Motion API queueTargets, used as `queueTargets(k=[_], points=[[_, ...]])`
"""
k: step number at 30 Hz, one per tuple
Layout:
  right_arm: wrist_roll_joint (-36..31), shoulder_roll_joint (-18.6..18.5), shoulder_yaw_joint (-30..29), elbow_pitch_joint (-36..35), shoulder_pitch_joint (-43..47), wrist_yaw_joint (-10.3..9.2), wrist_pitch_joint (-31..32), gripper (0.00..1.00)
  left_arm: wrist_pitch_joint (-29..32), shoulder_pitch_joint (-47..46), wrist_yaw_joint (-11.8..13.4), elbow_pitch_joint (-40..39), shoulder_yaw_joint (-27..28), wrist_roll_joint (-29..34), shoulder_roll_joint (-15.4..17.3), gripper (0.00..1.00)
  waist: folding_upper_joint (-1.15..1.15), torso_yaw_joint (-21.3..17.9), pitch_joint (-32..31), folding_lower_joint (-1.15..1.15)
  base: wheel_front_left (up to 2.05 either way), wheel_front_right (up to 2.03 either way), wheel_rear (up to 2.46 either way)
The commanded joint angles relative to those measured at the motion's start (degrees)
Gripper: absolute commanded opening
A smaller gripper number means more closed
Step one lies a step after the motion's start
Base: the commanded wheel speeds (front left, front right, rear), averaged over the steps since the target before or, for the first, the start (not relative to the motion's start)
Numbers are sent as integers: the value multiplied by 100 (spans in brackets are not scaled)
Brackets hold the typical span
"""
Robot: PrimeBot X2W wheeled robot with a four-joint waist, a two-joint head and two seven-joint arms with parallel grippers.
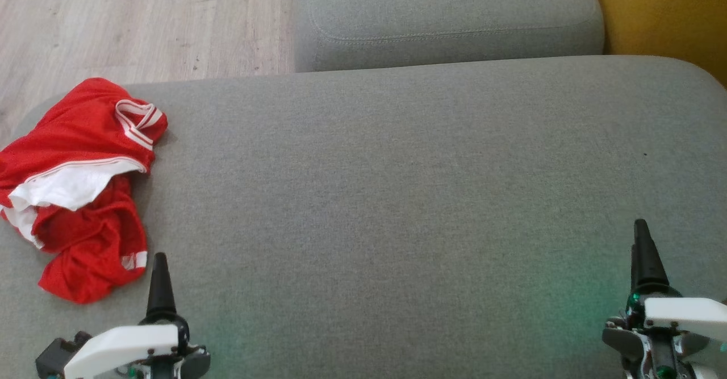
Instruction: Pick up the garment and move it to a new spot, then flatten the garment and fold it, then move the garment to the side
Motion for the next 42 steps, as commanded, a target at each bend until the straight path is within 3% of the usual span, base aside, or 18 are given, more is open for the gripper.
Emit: queueTargets(k=[1,22,42], points=[[-223,-27,53,-269,-175,12,-83,100,-85,-186,47,-262,-11,229,30,100,0,2,-2,0,0,0,0],[-2165,-34,478,-373,-25,20,-438,100,-438,-1,178,-349,-305,2258,125,100,0,26,-49,0,0,0,0],[-3735,-41,738,-231,76,27,-776,100,-774,116,295,-179,-615,3671,201,100,0,98,-138,0,0,0,0]])
